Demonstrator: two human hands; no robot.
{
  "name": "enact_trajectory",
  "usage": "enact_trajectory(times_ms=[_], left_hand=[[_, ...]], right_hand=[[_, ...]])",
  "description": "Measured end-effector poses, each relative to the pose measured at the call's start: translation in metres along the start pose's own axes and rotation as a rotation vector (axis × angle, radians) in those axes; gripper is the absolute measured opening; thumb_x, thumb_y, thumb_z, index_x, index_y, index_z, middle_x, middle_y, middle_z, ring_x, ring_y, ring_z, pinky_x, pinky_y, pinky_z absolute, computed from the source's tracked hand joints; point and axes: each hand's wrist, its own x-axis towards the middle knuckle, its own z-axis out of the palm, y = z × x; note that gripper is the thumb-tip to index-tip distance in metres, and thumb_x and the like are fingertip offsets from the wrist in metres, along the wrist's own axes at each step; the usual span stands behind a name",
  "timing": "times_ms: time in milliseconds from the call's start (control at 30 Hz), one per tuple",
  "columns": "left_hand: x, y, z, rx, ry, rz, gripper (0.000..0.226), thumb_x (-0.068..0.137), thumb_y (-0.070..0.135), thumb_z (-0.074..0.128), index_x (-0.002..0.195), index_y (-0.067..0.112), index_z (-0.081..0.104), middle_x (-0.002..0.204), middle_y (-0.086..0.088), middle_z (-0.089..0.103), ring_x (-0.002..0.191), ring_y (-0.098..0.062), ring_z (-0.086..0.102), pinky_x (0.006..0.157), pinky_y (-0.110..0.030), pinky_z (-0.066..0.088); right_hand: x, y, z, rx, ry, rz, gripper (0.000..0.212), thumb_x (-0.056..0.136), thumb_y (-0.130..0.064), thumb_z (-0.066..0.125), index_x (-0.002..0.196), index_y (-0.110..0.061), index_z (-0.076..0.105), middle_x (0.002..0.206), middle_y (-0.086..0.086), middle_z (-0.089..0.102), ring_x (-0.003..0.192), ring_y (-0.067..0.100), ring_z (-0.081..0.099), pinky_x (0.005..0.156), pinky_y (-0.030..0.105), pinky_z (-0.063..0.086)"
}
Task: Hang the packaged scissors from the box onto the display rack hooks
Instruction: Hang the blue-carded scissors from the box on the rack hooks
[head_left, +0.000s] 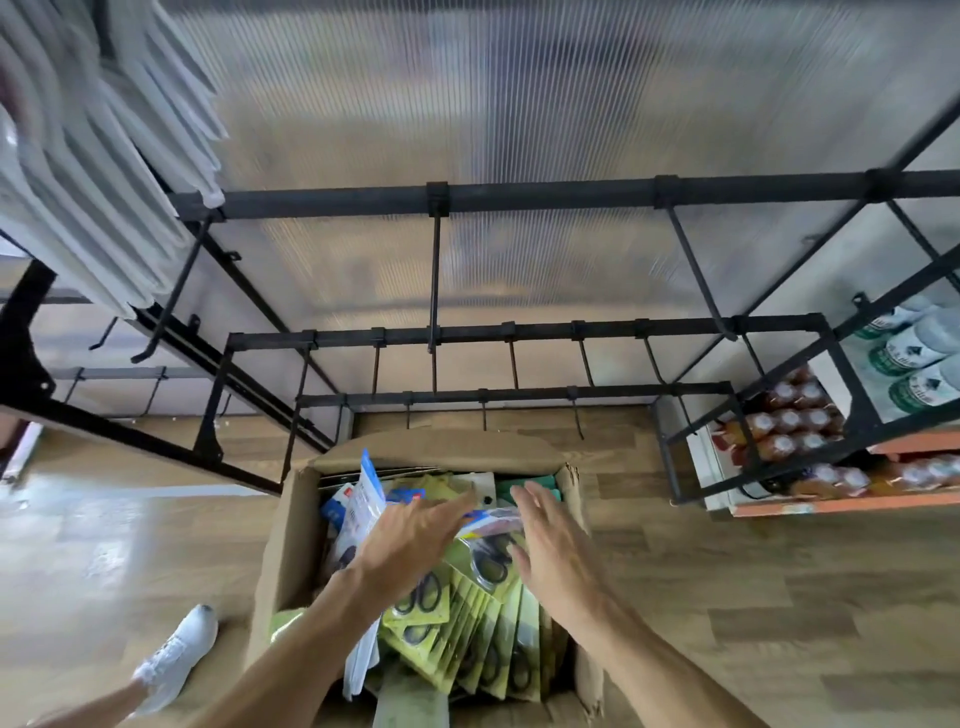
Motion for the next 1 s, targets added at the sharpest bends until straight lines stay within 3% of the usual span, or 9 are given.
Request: enact_trajectory(times_ms=[100,200,367,433,567,633,800,900,1000], left_hand=[[-0.008,0.008,-0.002,0.013,0.015,-0.017,0.043,0.097,0.062,0.019,0.1,0.027,0.044,0.064,0.003,0.056,0.054,-0.027,0.053,0.049,-0.035,0.045],[-0.018,0.01,-0.003,-0.073,0.005,-0.104,0.044,0.092,0.063,0.029,0.098,0.025,0.051,0.07,0.001,0.062,0.061,-0.023,0.059,0.054,-0.036,0.048],[-0.035,0.002,-0.018,-0.377,-0.02,-0.337,0.005,0.085,0.036,0.065,0.082,0.038,0.062,0.071,0.015,0.062,0.071,-0.006,0.062,0.066,-0.028,0.049],[-0.043,0.001,-0.025,-0.415,-0.014,-0.387,0.024,0.086,0.025,0.067,0.072,0.044,0.059,0.063,0.017,0.059,0.065,-0.002,0.06,0.063,-0.025,0.046],[-0.056,0.014,-0.04,-0.545,0.066,-0.495,0.016,0.09,0.009,0.069,0.099,0.022,0.068,0.079,0.004,0.075,0.071,-0.003,0.071,0.067,-0.026,0.056],[-0.062,0.023,-0.056,-0.534,0.144,-0.487,0.021,0.09,0.009,0.07,0.101,0.027,0.067,0.079,0.009,0.072,0.069,-0.001,0.07,0.064,-0.019,0.052],[-0.093,0.032,-0.113,-0.434,0.306,-0.418,0.014,0.09,0.015,0.07,0.1,0.025,0.072,0.082,0.022,0.066,0.075,0.003,0.068,0.067,-0.028,0.058],[-0.114,0.036,-0.151,-0.449,0.376,-0.376,0.011,0.091,0.006,0.067,0.095,0.017,0.069,0.067,0.017,0.066,0.069,0.012,0.064,0.066,-0.011,0.053],[-0.134,0.032,-0.186,-0.426,0.445,-0.317,0.013,0.092,0.027,0.065,0.083,0.02,0.059,0.07,0.006,0.066,0.06,-0.005,0.063,0.059,-0.022,0.053]], right_hand=[[0.013,-0.013,-0.013,0.074,-0.075,-0.048,0.045,0.089,-0.032,0.071,0.129,-0.018,0.057,0.122,-0.003,0.063,0.113,0.016,0.06,0.092,0.029,0.05],[0.02,-0.019,-0.019,0.128,-0.085,-0.059,0.025,0.092,-0.034,0.067,0.114,-0.022,0.066,0.107,-0.007,0.066,0.098,0.012,0.063,0.081,0.027,0.05],[0.021,-0.012,-0.029,0.298,-0.208,-0.037,0.013,0.095,-0.022,0.067,0.101,-0.013,0.074,0.091,-0.007,0.075,0.068,-0.009,0.064,0.066,0.026,0.056],[0.02,-0.012,-0.042,0.329,-0.233,-0.019,0.013,0.095,-0.019,0.067,0.099,-0.011,0.075,0.09,-0.005,0.076,0.06,-0.019,0.057,0.055,0.015,0.049],[0.01,-0.022,-0.073,0.338,-0.249,-0.01,0.021,0.093,-0.022,0.069,0.114,-0.022,0.074,0.096,-0.007,0.075,0.07,-0.002,0.063,0.062,0.014,0.047],[0.002,-0.031,-0.091,0.385,-0.232,-0.026,0.023,0.092,-0.031,0.068,0.113,-0.024,0.073,0.095,-0.009,0.075,0.076,0.007,0.068,0.065,0.022,0.055],[-0.02,-0.054,-0.123,0.465,-0.142,-0.054,0.035,0.095,-0.06,0.051,0.096,-0.032,0.072,0.077,-0.004,0.071,0.066,0.021,0.068,0.055,0.04,0.056],[-0.023,-0.078,-0.148,0.491,-0.089,-0.061,0.021,0.097,-0.047,0.056,0.1,-0.033,0.072,0.082,-0.004,0.072,0.071,0.02,0.068,0.064,0.046,0.057],[-0.019,-0.103,-0.175,0.56,-0.008,-0.1,0.014,0.097,-0.035,0.064,0.1,-0.024,0.072,0.084,-0.008,0.073,0.073,0.01,0.068,0.066,0.033,0.056]])
